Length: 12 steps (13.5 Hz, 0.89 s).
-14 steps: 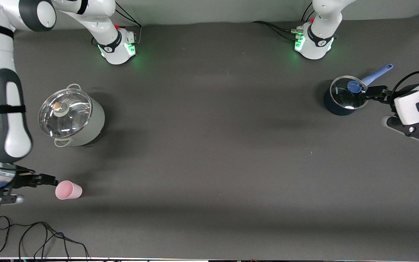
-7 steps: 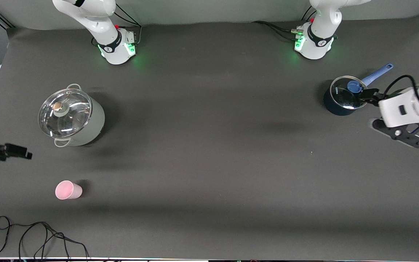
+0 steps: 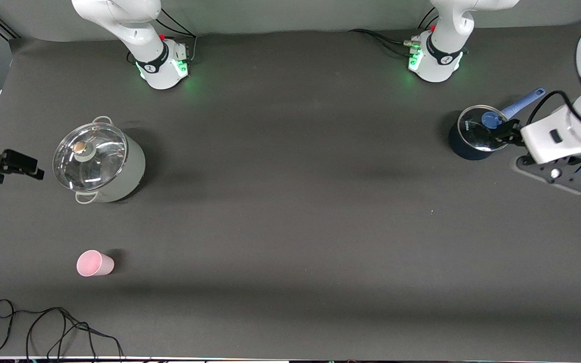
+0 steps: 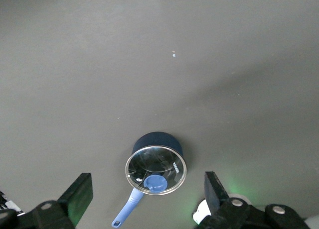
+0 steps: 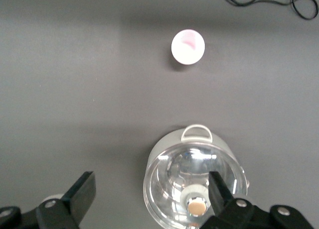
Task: Transfer pink cup from left to right arm
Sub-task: 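Open the right gripper and raise it away from the cup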
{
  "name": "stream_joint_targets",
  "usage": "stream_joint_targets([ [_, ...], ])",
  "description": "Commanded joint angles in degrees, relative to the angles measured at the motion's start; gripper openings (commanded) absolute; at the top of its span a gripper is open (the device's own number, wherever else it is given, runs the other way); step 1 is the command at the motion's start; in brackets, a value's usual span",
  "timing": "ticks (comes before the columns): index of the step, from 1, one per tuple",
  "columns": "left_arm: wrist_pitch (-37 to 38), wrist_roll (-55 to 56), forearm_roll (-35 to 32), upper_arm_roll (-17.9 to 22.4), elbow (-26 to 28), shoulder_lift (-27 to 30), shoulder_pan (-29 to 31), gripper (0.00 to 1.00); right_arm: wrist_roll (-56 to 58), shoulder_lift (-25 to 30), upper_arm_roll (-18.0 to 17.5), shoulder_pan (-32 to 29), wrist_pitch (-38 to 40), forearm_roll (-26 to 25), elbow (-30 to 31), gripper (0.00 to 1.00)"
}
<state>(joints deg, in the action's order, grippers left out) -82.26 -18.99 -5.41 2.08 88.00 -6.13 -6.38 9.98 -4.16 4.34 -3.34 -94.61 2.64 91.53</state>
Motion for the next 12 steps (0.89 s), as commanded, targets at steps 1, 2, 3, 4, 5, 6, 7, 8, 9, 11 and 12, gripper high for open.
stream_joint_targets([
  [1,-2.64,0.27,-1.78,5.03,5.34,3.41,-0.57,1.0,-0.84,5.64,0.23,0.44,-3.03,-0.71,7.43,1.0],
  [2,-4.21,0.27,-2.75,5.91,5.95,3.24,-0.39,1.0,-1.36,5.65,0.23,0.44,-3.12,-0.71,7.44,1.0],
  [3,-6.83,0.01,-2.85,6.7,6.92,3.23,-0.39,1.0,-3.54,5.65,0.23,0.44,-3.21,-0.71,7.35,1.0],
  [4,-7.64,-0.6,-2.24,6.97,7.36,3.58,-0.3,1.0,-6.0,5.56,-0.12,0.53,-3.56,-0.71,7.26,1.0],
  [5,-7.65,0.09,-1.97,6.97,7.45,3.93,-0.21,1.0,-6.98,5.39,-0.3,1.57,-3.74,-0.71,7.26,1.0],
  [6,-7.74,0.36,-1.53,6.97,7.54,4.29,-0.56,1.0,-7.25,5.47,-0.21,2.19,-3.65,-0.62,7.18,1.0],
  [7,-7.56,2.27,0.12,6.53,7.54,4.9,-0.74,1.0,-8.13,5.47,-0.21,2.28,-3.65,-0.44,7.09,1.0],
  [8,-7.39,5.95,1.62,5.05,7.54,5.43,-0.31,1.0,-8.4,5.56,-0.04,2.46,-3.56,-0.27,6.74,1.0],
  [9,-7.47,8.94,1.98,2.69,7.63,5.87,0.48,1.0,-8.4,5.56,0.05,2.63,-3.56,-0.18,6.47,1.0],
  [11,-8.0,10.21,1.46,-3.02,7.54,6.48,3.2,1.0,-8.49,4.6,0.32,2.99,-3.48,-0.18,4.38,1.0],
  [12,-8.78,9.33,1.29,-4.96,7.54,6.49,4.87,1.0,-8.49,3.72,0.32,2.99,-3.3,-0.35,3.06,1.0],
])
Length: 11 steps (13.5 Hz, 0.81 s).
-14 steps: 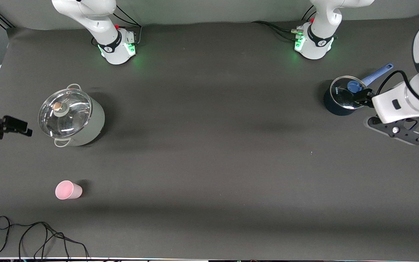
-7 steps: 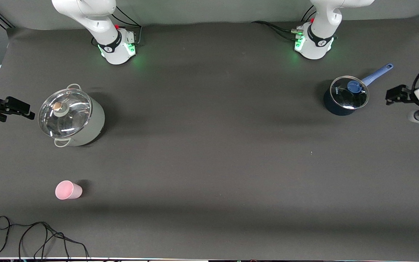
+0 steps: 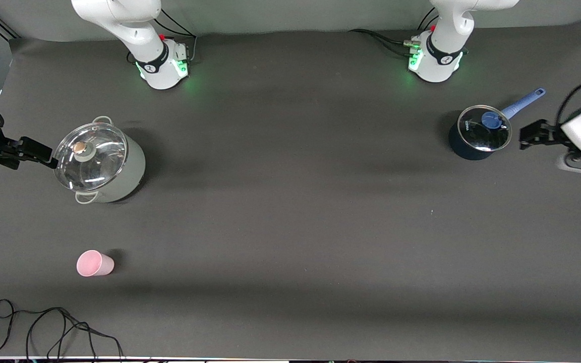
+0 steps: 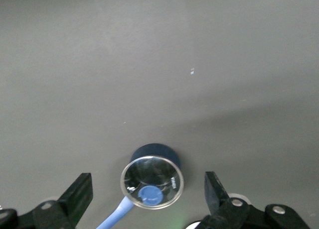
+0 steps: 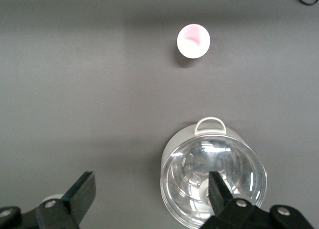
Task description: Transfer pink cup from left to right arm
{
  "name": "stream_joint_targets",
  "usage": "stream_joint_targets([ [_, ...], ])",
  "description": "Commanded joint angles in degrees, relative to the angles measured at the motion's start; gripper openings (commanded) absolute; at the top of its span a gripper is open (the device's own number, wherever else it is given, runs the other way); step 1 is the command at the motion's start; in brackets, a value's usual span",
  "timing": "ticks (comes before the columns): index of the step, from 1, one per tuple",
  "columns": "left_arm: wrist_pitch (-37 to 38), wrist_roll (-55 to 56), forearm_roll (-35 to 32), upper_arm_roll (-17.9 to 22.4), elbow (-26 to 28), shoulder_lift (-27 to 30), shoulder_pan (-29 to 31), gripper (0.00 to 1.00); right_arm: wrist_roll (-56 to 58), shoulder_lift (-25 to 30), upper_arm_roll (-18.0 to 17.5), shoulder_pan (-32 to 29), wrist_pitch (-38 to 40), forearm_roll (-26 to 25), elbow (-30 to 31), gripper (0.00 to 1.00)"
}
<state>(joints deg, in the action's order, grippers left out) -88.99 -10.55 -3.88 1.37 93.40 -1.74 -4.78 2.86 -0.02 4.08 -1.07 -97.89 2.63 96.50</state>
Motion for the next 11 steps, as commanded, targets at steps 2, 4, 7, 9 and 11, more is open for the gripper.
stream_joint_targets([
  [2,-4.69,0.79,-0.25,-4.71,1.96,2.1,3.82,1.0,-1.28,-0.59,0.58,0.55,0.24,-0.69,-3.07,0.99],
  [4,-4.88,0.7,-0.25,-3.23,2.05,2.1,3.38,1.0,-1.36,-0.33,0.58,0.72,0.33,-0.78,-2.99,1.0],
  [7,-4.61,0.7,0.1,-2.69,1.53,1.4,3.46,1.0,-1.28,-0.42,0.49,0.81,1.38,-0.78,-2.9,1.0],
  [9,-4.61,0.79,0.28,-2.95,1.0,0.78,3.2,1.0,-1.28,-0.33,0.49,0.81,1.47,-0.78,-2.98,1.0],
  [11,-4.7,0.7,0.28,-2.95,0.91,0.69,3.55,1.0,-1.01,-0.16,0.4,0.81,1.65,-1.31,-2.98,1.0],
])
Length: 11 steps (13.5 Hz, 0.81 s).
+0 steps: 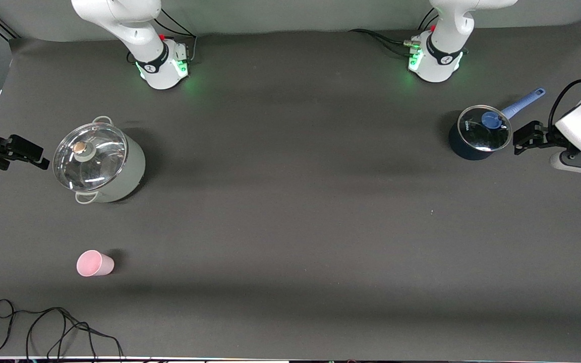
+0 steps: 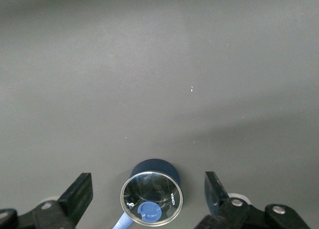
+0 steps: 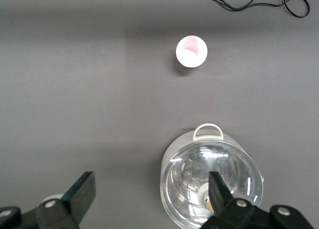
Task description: Transfer pink cup from left to right arm
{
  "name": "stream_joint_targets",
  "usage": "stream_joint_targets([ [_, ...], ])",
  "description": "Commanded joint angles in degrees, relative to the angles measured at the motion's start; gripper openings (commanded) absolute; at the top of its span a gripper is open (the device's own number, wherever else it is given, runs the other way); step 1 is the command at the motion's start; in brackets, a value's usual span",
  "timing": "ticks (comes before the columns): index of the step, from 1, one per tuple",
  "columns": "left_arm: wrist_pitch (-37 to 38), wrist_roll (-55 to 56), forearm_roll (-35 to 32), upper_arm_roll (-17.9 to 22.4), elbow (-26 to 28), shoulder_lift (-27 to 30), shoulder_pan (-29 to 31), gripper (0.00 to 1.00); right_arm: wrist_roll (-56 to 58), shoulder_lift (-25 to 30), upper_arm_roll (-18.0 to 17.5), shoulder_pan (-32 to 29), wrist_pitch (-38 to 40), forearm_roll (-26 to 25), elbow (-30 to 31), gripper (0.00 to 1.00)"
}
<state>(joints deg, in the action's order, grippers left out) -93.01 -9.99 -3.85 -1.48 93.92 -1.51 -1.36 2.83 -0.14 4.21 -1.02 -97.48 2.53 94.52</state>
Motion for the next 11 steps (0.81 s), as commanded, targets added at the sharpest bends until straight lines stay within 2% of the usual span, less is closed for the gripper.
stream_joint_targets([
  [1,-0.86,0.15,0.25,-0.02,0.39,0.46,0.22,1.0,-0.81,-0.03,0.27,0.75,2.11,-1.65,-1.0,1.0],
  [6,-0.86,0.24,0.34,-0.01,0.56,0.19,0.3,1.0,5.95,0.15,0.27,0.75,3.26,-3.41,-1.09,0.99],
  [11,-1.03,0.15,2.7,0.25,0.83,0.11,0.75,1.0,6.05,0.14,0.36,0.67,3.79,-3.33,-1.09,0.99],
])
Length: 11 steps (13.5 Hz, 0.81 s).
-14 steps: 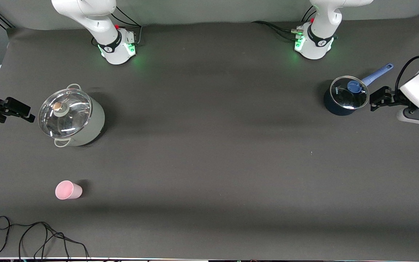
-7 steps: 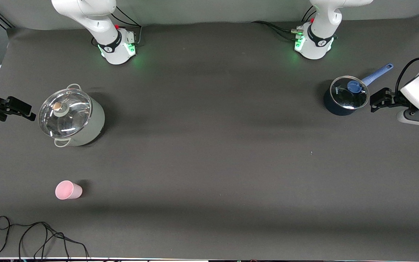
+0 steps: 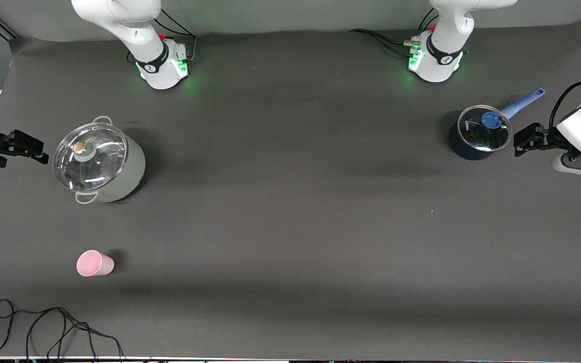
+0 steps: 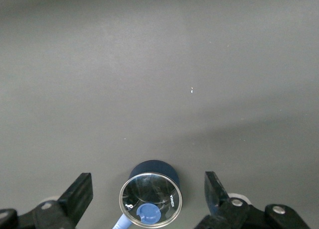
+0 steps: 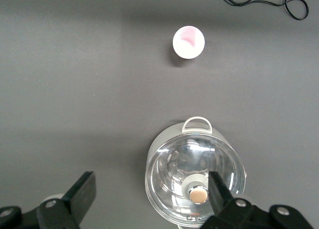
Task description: Transfer pink cup from left to right arm
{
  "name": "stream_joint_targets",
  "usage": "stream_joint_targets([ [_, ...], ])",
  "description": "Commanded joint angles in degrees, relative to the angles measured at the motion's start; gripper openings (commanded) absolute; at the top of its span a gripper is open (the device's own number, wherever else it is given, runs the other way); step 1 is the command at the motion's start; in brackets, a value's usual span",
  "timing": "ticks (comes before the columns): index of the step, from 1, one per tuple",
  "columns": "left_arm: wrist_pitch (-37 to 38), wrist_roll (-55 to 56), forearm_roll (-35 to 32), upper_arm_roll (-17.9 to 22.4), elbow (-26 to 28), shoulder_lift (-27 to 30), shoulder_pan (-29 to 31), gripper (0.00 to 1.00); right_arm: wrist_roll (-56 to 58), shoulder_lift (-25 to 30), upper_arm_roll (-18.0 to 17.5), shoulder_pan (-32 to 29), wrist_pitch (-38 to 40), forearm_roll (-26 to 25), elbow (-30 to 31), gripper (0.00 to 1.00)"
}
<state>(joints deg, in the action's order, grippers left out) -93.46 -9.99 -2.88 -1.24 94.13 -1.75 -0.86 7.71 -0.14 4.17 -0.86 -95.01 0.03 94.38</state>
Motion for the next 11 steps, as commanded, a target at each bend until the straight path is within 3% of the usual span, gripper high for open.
stream_joint_targets([
  [1,-0.76,0.15,2.52,0.01,0.61,0.35,0.25,1.0,1.0,0.14,0.41,0.5,1.32,-0.74,-0.96,0.99],
  [11,-0.5,0.15,3.23,0.01,0.7,0.26,0.25,1.0,0.38,-0.21,0.41,0.5,1.32,-0.21,-1.75,0.99],
])
